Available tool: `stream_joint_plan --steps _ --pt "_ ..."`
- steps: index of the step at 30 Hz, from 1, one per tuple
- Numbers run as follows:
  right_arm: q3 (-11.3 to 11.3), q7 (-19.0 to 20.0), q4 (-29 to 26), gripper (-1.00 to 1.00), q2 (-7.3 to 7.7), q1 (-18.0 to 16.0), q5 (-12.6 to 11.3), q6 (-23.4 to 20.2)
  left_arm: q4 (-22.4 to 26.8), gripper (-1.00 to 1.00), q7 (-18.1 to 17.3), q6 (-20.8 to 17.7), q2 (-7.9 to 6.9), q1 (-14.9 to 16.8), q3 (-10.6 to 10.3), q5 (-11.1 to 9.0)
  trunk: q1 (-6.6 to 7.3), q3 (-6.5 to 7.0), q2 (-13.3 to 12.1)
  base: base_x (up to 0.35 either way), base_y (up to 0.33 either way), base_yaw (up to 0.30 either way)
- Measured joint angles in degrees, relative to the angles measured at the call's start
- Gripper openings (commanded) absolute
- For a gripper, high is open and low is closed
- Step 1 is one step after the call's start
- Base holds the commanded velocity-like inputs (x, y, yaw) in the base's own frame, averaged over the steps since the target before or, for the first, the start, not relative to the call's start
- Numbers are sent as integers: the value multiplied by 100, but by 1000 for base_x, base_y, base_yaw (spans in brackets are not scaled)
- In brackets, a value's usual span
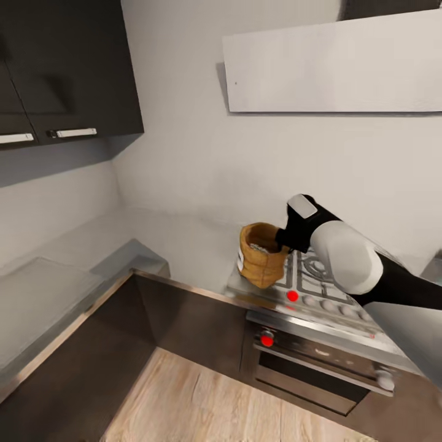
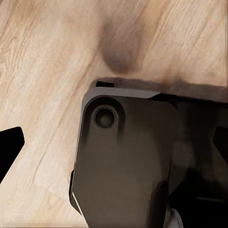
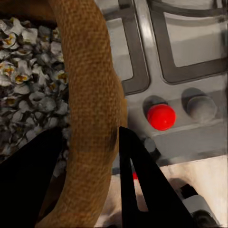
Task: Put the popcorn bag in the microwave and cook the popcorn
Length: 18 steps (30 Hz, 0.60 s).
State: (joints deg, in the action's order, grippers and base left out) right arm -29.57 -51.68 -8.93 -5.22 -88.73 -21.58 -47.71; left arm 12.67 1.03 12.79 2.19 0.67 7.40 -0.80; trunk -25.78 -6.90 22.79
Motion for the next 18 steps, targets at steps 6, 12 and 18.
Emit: stream_joint_plan --steps 6,12,18 --pt "-117 -533 -451 -100 78 -38 -24 -531 1 100 4 2 7 5 9 0 0 0 1 -297 -189 -6" --pt "-152 -643 -904 -100 312 -112 -75 -715 0 100 3 0 2 8 19 1 0 0 1 -303 -184 0" --pt "-148 -655 -983 -100 355 -219 -70 -915 0 100 4 1 4 8 10 6 0 -1 0 -306 -182 0"
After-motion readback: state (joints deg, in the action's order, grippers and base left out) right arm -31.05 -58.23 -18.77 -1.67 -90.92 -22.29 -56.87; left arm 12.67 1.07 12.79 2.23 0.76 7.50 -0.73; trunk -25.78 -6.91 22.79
